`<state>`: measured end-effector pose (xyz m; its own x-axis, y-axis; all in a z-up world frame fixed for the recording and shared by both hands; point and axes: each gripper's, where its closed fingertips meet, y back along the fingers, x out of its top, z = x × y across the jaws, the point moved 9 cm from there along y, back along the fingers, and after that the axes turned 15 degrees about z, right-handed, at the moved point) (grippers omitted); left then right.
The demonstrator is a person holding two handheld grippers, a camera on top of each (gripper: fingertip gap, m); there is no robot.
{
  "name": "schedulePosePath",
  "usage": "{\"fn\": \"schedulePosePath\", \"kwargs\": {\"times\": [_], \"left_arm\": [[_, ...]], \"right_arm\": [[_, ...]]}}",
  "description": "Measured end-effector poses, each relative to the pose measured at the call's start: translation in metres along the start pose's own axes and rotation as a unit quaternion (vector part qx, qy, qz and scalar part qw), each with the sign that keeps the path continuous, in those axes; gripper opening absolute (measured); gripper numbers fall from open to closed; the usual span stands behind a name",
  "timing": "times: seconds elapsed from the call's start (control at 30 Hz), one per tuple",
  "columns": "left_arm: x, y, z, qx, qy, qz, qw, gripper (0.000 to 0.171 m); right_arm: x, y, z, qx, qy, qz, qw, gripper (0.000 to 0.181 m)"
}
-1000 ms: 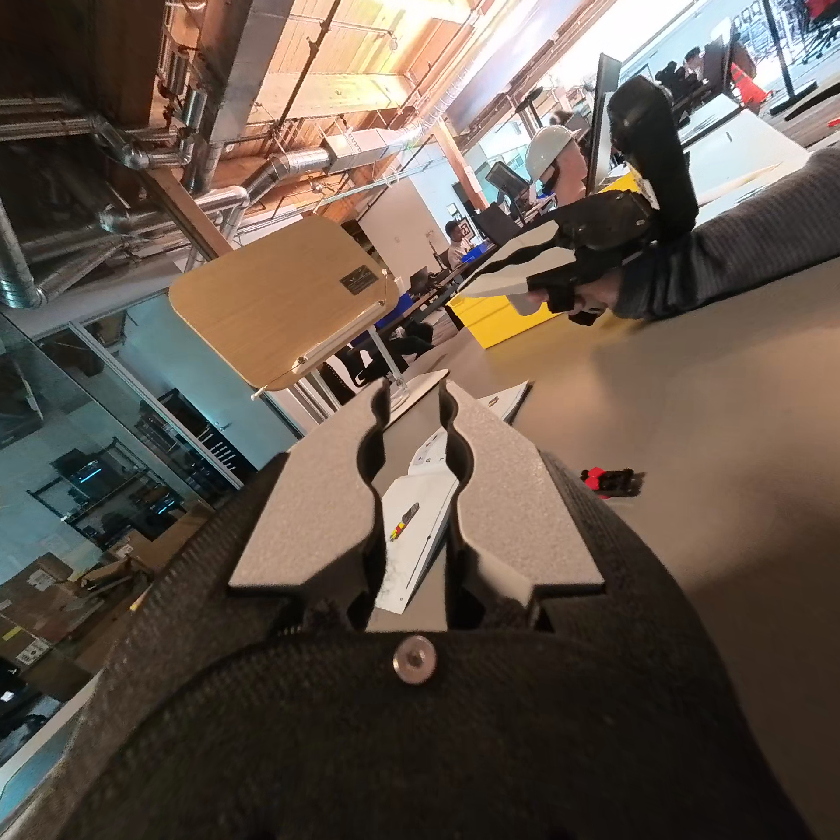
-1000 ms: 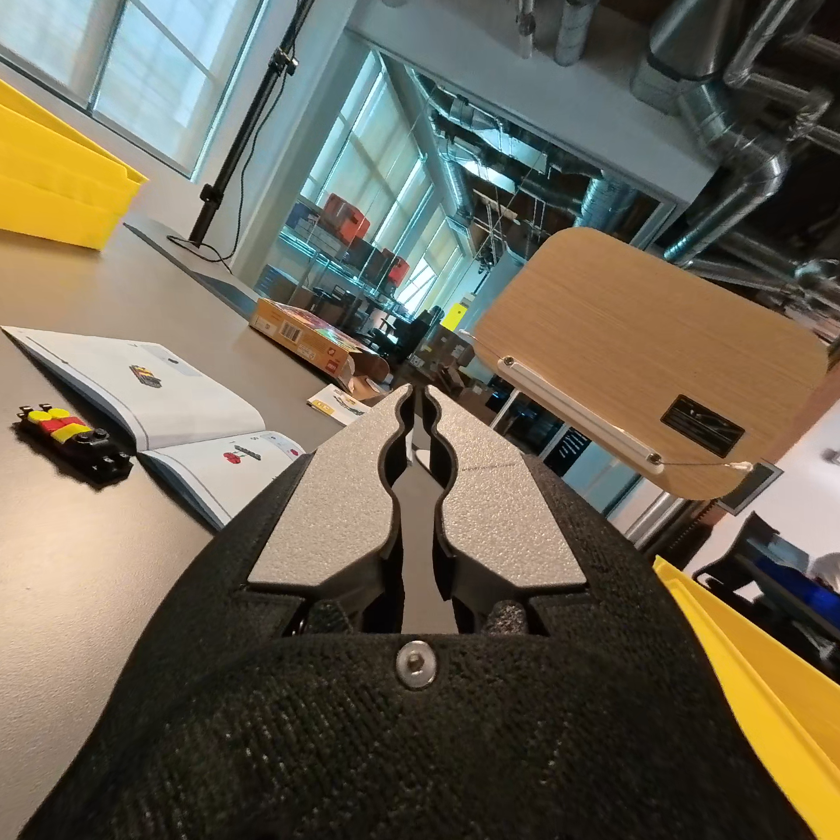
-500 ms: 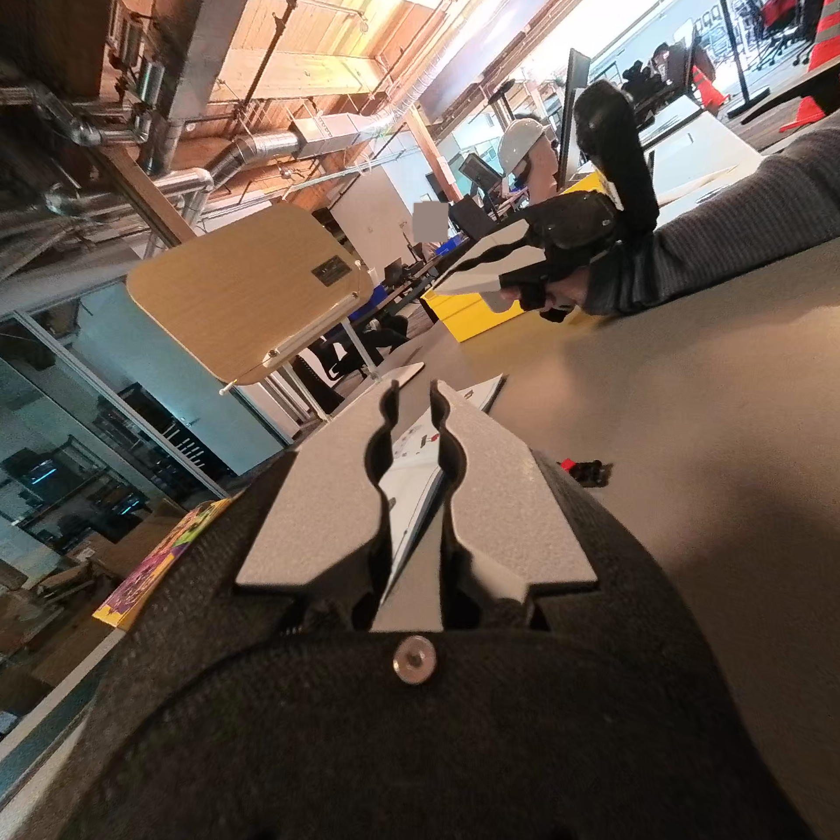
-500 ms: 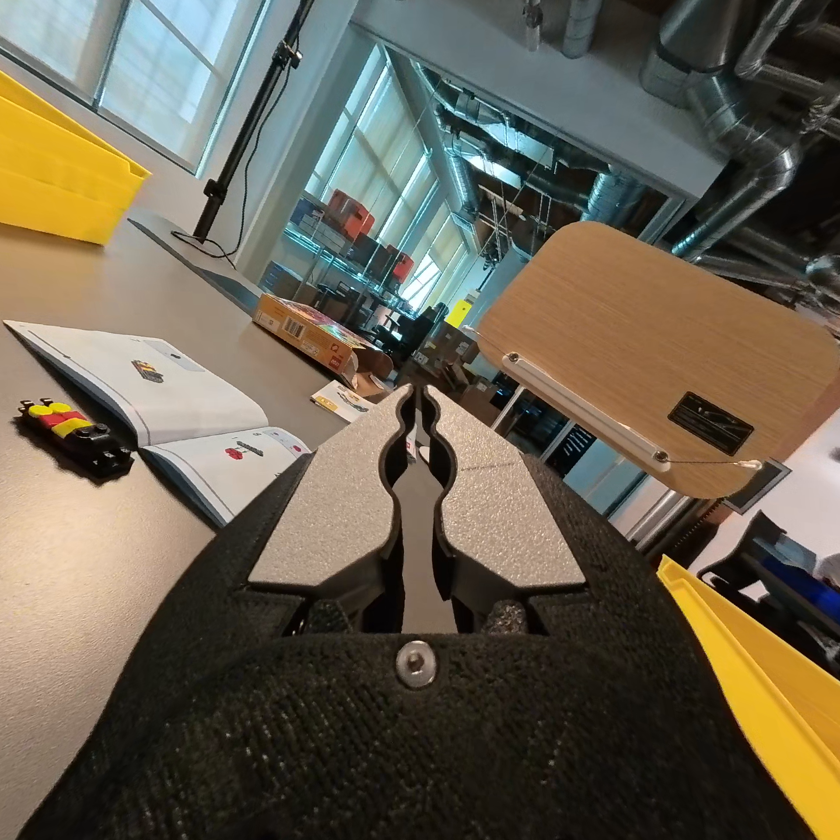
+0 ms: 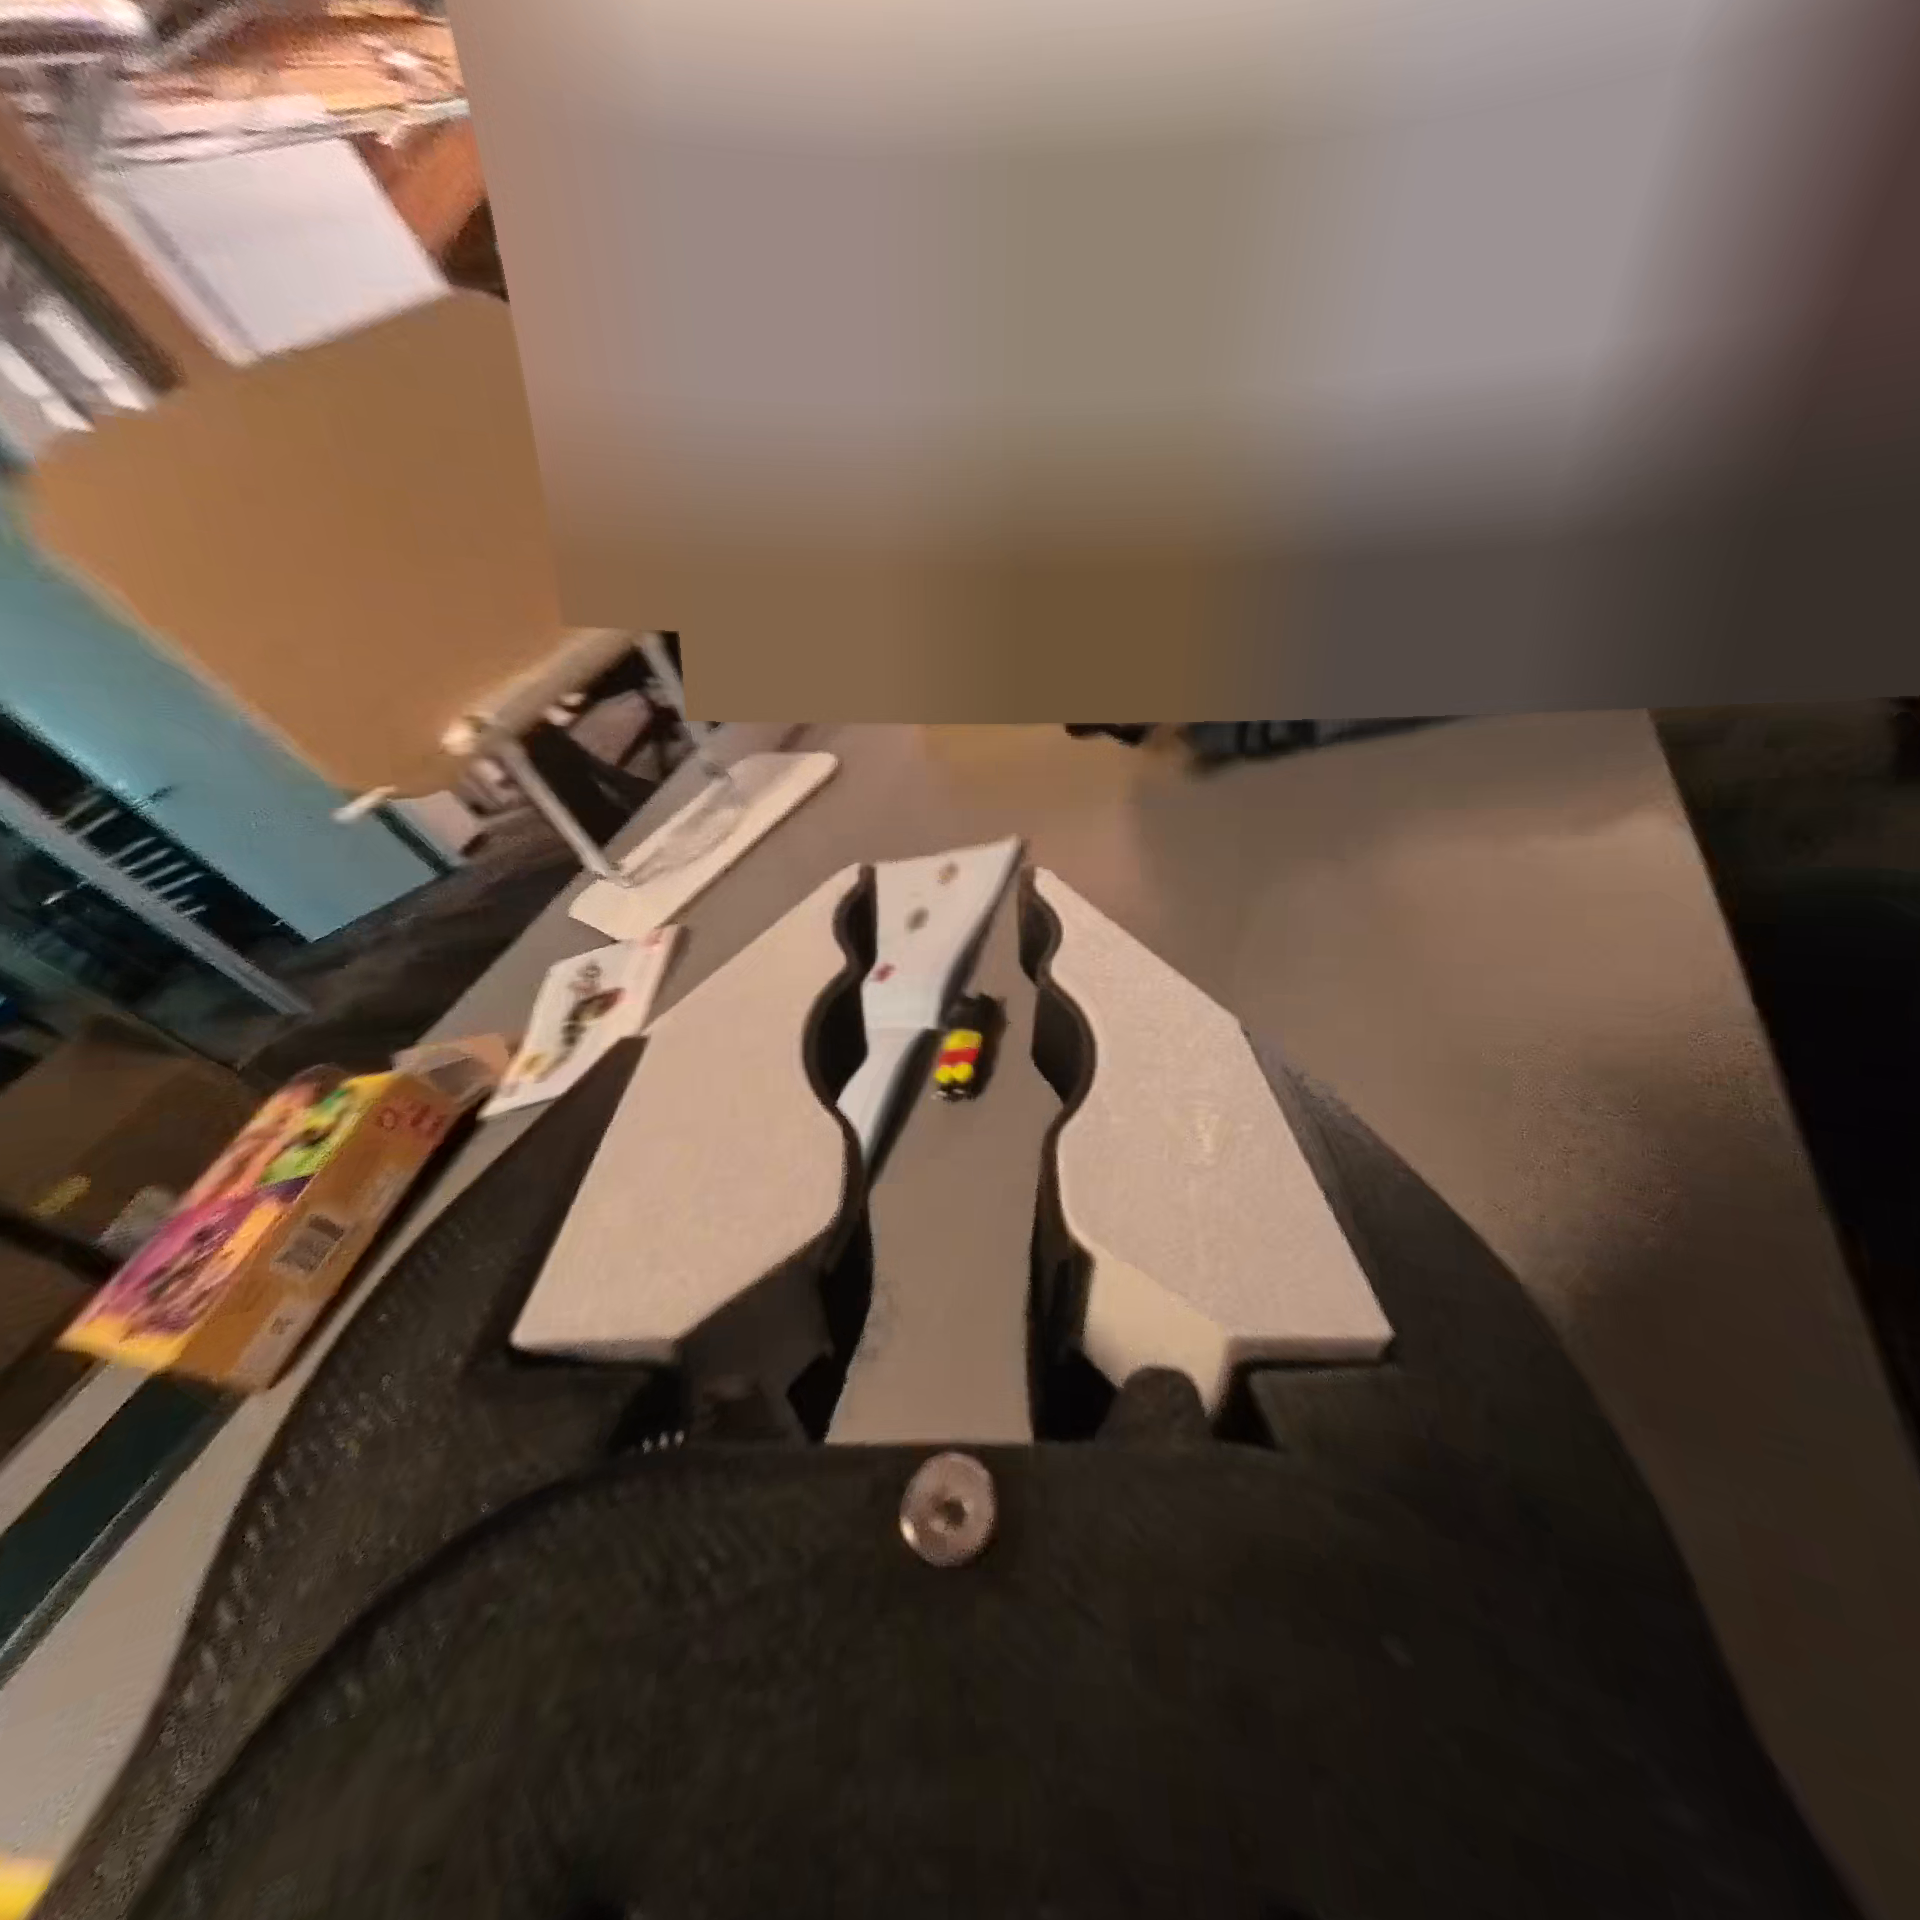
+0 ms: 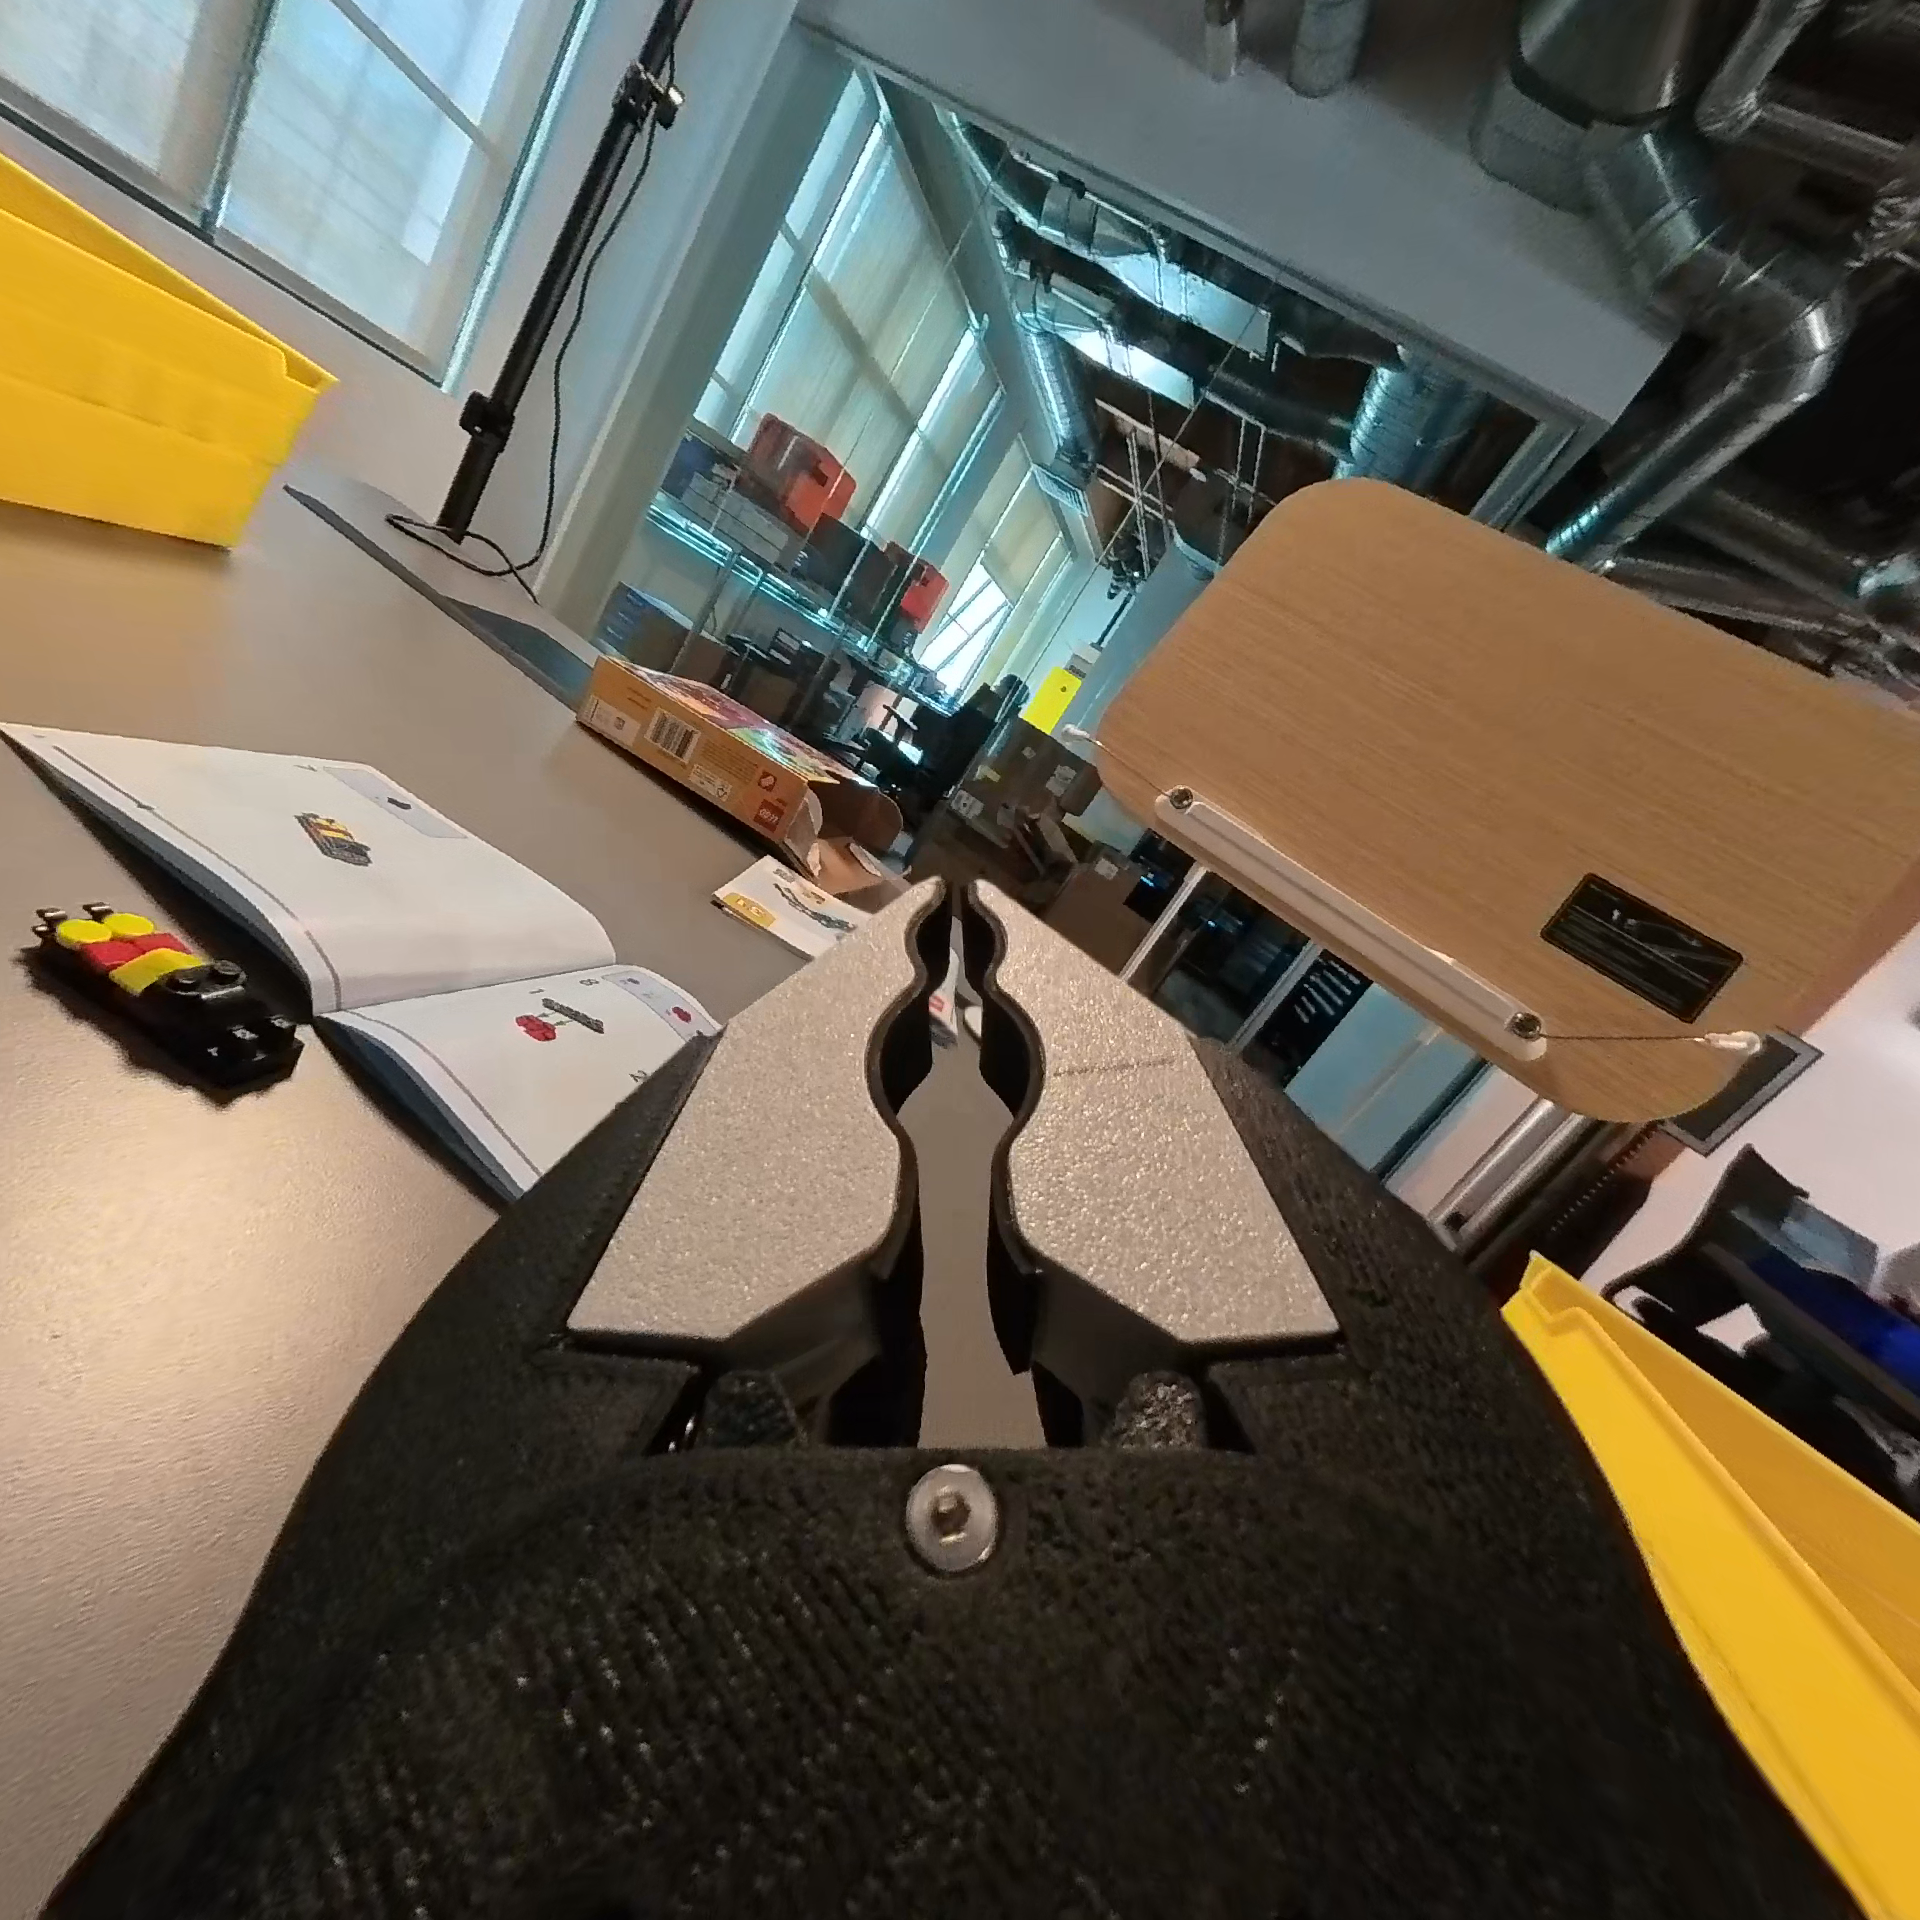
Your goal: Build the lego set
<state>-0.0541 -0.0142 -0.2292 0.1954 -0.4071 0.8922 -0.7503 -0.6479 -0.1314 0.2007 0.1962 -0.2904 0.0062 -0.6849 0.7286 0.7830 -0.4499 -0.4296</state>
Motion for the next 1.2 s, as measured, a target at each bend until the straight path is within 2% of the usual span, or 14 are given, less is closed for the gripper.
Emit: {"fn": "schedulePosePath", "kwargs": {"times": [0.1, 0.17, 0.2, 0.23, 0.3, 0.4, 0.47, 0.53, 0.6, 0.67, 0.8, 1.03, 1.2], "left_arm": [[0.031, 0.039, -0.028, 0.124, 0.003, 0.006, 0.992, 0.024], [0.037, 0.074, -0.065, 0.257, 0.012, -0.069, 0.964, 0.019], [0.036, 0.091, -0.085, 0.304, 0.022, -0.122, 0.944, 0.016], [0.031, 0.105, -0.103, 0.322, 0.043, -0.174, 0.93, 0.013], [0.011, 0.126, -0.136, 0.314, 0.13, -0.271, 0.901, 0.012], [-0.03, 0.143, -0.174, 0.27, 0.266, -0.358, 0.853, 0.01], [-0.06, 0.153, -0.196, 0.275, 0.284, -0.427, 0.813, 0.008], [-0.09, 0.163, -0.21, 0.27, 0.307, -0.502, 0.762, 0.008], [-0.115, 0.167, -0.22, 0.261, 0.35, -0.531, 0.726, 0.008], [-0.135, 0.173, -0.23, 0.269, 0.354, -0.566, 0.694, 0.009], [-0.152, 0.177, -0.245, 0.287, 0.377, -0.566, 0.675, 0.008], [-0.163, 0.18, -0.247, 0.284, 0.439, -0.56, 0.642, 0.021], [-0.169, 0.18, -0.25, 0.294, 0.437, -0.55, 0.648, 0.019]], "right_arm": [[-0.002, -0.001, 0.002, -0.008, -0.007, -0.006, 1.0, 0.0], [-0.003, -0.001, 0.002, -0.011, -0.011, -0.009, 1.0, 0.0], [-0.004, -0.001, 0.002, -0.01, -0.013, -0.01, 1.0, 0.0], [-0.004, -0.002, 0.002, -0.009, -0.013, -0.01, 1.0, 0.0], [-0.005, -0.003, 0.002, -0.008, -0.011, -0.012, 1.0, 0.0], [-0.005, -0.003, 0.001, -0.007, -0.006, -0.017, 1.0, 0.0], [-0.006, -0.003, 0.001, -0.009, -0.004, -0.019, 1.0, 0.0], [-0.006, -0.003, 0.001, -0.01, -0.002, -0.023, 1.0, 0.0], [-0.007, -0.003, 0.001, -0.011, -0.001, -0.025, 1.0, 0.0], [-0.007, -0.003, 0.001, -0.01, 0.0, -0.026, 1.0, 0.0], [-0.01, -0.004, 0.004, -0.016, -0.002, -0.033, 0.999, 0.0], [-0.012, -0.004, 0.005, -0.015, -0.012, -0.032, 0.999, 0.0], [-0.012, -0.004, 0.003, -0.008, -0.009, -0.032, 0.999, 0.0]]}}
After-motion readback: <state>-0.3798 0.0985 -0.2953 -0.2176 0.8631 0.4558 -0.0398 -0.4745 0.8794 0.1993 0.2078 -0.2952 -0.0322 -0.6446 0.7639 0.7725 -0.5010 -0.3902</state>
